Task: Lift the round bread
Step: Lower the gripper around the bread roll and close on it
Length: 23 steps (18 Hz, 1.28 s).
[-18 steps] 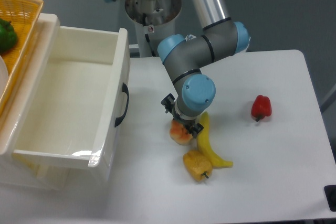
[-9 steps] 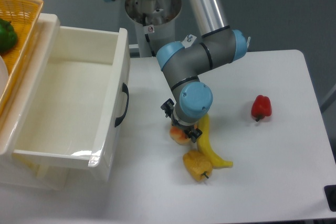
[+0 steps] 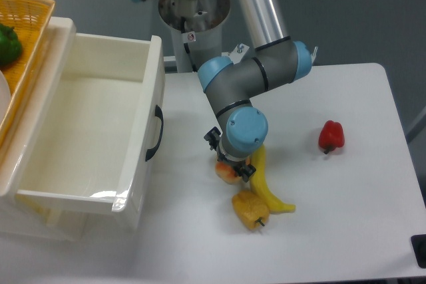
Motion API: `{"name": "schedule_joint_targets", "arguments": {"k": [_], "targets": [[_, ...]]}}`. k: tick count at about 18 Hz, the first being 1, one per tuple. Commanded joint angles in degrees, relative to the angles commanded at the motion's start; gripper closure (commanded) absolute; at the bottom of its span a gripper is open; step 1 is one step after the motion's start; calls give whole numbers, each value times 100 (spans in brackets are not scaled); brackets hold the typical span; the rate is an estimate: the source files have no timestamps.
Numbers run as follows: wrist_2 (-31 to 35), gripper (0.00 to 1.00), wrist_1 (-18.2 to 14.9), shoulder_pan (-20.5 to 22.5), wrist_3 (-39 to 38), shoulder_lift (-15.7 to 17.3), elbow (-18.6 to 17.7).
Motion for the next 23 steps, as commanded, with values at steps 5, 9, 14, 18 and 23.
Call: {"name": "schedule_joint_targets", "arguments": {"k": [5,9,14,18,23], "targets": [[26,11,-9,0,-9,-35,61],[158,65,-35,0,-18,-26,114],[167,76,-44,0,-26,-18,158],[167,95,-44,0,-175,-26,167],[176,100,-53,0,-185,-26,237]]}}
